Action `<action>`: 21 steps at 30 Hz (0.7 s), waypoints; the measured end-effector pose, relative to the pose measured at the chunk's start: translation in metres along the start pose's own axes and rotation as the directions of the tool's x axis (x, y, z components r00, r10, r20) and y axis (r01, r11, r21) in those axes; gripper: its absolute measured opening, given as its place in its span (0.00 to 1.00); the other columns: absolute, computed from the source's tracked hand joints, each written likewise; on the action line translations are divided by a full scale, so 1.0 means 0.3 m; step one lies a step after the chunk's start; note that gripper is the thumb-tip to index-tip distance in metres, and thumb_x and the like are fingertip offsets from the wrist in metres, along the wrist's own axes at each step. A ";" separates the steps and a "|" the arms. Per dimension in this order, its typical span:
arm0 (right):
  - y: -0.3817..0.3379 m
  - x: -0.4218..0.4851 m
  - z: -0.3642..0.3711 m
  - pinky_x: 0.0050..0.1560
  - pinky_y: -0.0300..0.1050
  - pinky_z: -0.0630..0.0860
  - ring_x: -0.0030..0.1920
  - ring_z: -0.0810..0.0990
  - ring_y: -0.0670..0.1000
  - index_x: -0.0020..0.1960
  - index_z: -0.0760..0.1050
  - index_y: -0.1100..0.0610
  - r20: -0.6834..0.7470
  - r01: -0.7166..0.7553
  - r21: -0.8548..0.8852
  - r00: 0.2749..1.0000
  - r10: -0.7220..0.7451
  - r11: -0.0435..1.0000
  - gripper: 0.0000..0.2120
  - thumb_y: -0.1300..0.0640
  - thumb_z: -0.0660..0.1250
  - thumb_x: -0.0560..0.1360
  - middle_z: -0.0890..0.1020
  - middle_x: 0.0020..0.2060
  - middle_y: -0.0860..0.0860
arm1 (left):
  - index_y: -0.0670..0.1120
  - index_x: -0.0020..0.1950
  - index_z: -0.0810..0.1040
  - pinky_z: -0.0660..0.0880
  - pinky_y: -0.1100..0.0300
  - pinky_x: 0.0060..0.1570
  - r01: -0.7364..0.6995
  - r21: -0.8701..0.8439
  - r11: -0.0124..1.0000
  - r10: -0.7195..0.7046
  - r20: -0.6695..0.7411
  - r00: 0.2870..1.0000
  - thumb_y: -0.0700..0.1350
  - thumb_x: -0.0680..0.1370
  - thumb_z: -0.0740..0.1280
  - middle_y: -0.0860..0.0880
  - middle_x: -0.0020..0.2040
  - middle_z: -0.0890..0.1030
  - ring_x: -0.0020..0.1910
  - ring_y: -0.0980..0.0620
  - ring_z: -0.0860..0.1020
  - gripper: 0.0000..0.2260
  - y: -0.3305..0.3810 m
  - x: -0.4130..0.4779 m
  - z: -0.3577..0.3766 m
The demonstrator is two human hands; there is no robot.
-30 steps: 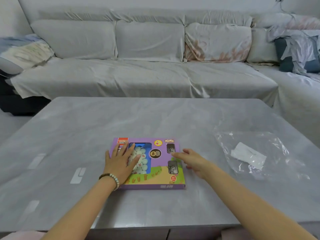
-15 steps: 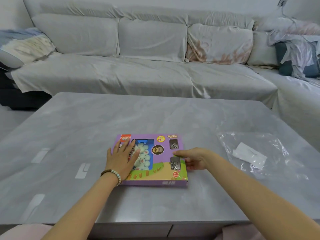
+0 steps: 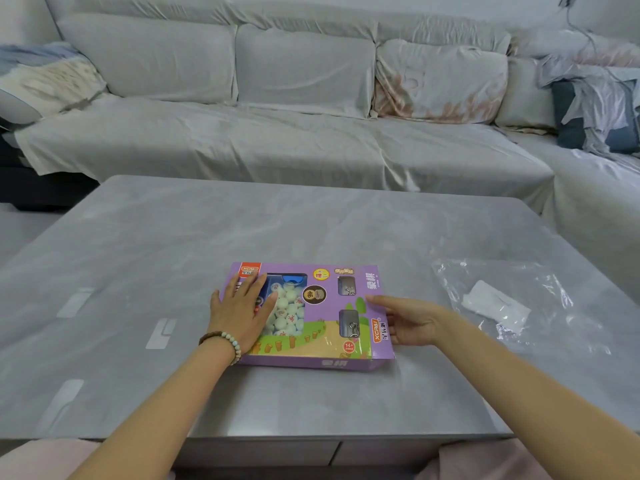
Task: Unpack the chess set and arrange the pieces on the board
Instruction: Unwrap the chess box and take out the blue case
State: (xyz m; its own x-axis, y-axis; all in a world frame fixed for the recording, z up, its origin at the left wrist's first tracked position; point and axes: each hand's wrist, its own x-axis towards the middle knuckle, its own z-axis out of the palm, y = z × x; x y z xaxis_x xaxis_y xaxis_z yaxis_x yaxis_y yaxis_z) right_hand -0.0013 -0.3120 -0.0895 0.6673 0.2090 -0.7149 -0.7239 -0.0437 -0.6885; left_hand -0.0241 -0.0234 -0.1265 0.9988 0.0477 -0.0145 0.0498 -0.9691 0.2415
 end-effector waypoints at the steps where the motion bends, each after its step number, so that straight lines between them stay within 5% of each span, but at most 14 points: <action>1: 0.001 -0.005 -0.010 0.45 0.46 0.79 0.41 0.81 0.52 0.50 0.76 0.60 0.001 -0.004 -0.014 1.000 0.004 1.000 0.10 0.54 0.69 0.74 0.82 0.42 0.55 | 0.54 0.76 0.49 0.49 0.45 0.73 -0.001 -0.003 1.000 0.001 -0.005 1.000 0.60 0.80 0.45 0.55 0.77 0.50 0.76 0.51 0.46 0.26 0.002 0.001 -0.001; 5: 0.003 -0.021 -0.089 0.40 0.45 0.74 0.34 0.72 0.51 0.45 0.73 0.58 -0.158 0.033 -0.104 0.986 -0.049 0.994 0.19 0.49 0.76 0.64 0.72 0.33 0.53 | 0.54 0.76 0.50 0.50 0.45 0.72 -0.003 -0.007 1.000 0.003 -0.021 1.000 0.60 0.80 0.45 0.55 0.77 0.52 0.75 0.51 0.48 0.25 -0.003 0.003 -0.001; 9: 0.030 -0.062 -0.193 0.34 0.43 0.66 0.28 0.66 0.50 0.47 0.69 0.58 -0.314 0.113 -0.320 0.924 -0.217 0.941 0.20 0.44 0.72 0.69 0.65 0.28 0.51 | 0.54 0.76 0.49 0.48 0.44 0.72 -0.018 0.059 0.998 0.018 -0.003 1.000 0.59 0.80 0.45 0.55 0.77 0.50 0.76 0.50 0.47 0.25 -0.002 0.004 0.004; 11: 0.060 -0.073 -0.210 0.40 0.44 0.69 0.36 0.74 0.52 0.56 0.69 0.58 -0.392 0.121 -0.445 0.865 -0.314 0.887 0.21 0.45 0.68 0.73 0.73 0.37 0.53 | 0.54 0.76 0.48 0.46 0.43 0.72 -0.014 0.086 0.996 0.013 0.012 1.000 0.60 0.80 0.44 0.55 0.77 0.50 0.76 0.50 0.47 0.26 0.000 0.005 0.002; 13: 0.096 -0.076 -0.209 0.60 0.46 0.67 0.59 0.73 0.55 0.67 0.66 0.59 -0.437 0.135 -0.648 0.740 -0.512 0.750 0.25 0.45 0.63 0.76 0.74 0.59 0.56 | 0.53 0.76 0.48 0.45 0.42 0.71 -0.011 0.126 0.992 0.010 0.006 1.000 0.62 0.79 0.42 0.53 0.77 0.50 0.76 0.48 0.48 0.27 0.016 0.001 0.001; 15: 0.128 -0.097 -0.165 0.70 0.41 0.53 0.72 0.60 0.52 0.73 0.60 0.59 -0.265 0.181 -0.852 0.659 -0.704 0.491 0.26 0.45 0.55 0.80 0.63 0.71 0.53 | 0.53 0.76 0.49 0.45 0.42 0.71 -0.031 0.080 0.996 0.033 -0.022 0.999 0.65 0.75 0.38 0.52 0.77 0.52 0.75 0.47 0.49 0.32 0.064 -0.018 0.005; 17: 0.163 -0.100 -0.110 0.70 0.34 0.41 0.75 0.48 0.43 0.77 0.50 0.55 -0.028 0.235 -0.939 0.678 -0.735 0.253 0.36 0.34 0.38 0.76 0.52 0.75 0.45 | 0.55 0.76 0.50 0.44 0.42 0.71 -0.105 0.002 0.994 0.105 -0.042 0.994 0.68 0.70 0.35 0.54 0.76 0.53 0.76 0.47 0.48 0.37 0.139 -0.050 0.020; 19: 0.205 -0.083 -0.081 0.72 0.36 0.37 0.74 0.41 0.39 0.77 0.43 0.50 0.059 0.234 -0.959 0.718 -0.693 0.161 0.48 0.25 0.25 0.65 0.44 0.73 0.39 | 0.59 0.75 0.51 0.43 0.42 0.71 -0.166 -0.001 0.986 0.166 -0.036 0.985 0.69 0.67 0.32 0.56 0.76 0.52 0.76 0.47 0.47 0.38 0.196 -0.073 0.050; 21: 0.244 -0.050 -0.097 0.74 0.38 0.38 0.74 0.40 0.39 0.77 0.42 0.48 0.079 0.194 -0.976 0.735 -0.673 0.098 0.50 0.24 0.23 0.62 0.44 0.75 0.40 | 0.61 0.74 0.52 0.40 0.42 0.71 -0.168 0.035 0.985 0.169 -0.018 0.985 0.69 0.67 0.31 0.57 0.77 0.51 0.76 0.47 0.45 0.38 0.216 -0.079 0.076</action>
State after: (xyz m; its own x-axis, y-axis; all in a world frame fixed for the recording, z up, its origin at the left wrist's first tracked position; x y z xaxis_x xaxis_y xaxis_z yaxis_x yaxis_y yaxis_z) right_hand -0.0592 -0.3469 -0.1328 0.9641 0.2602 -0.0528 0.2297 -0.9172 -0.3256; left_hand -0.0446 -0.0929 -0.1327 0.9927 -0.1121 0.0441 -0.1189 -0.9712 0.2066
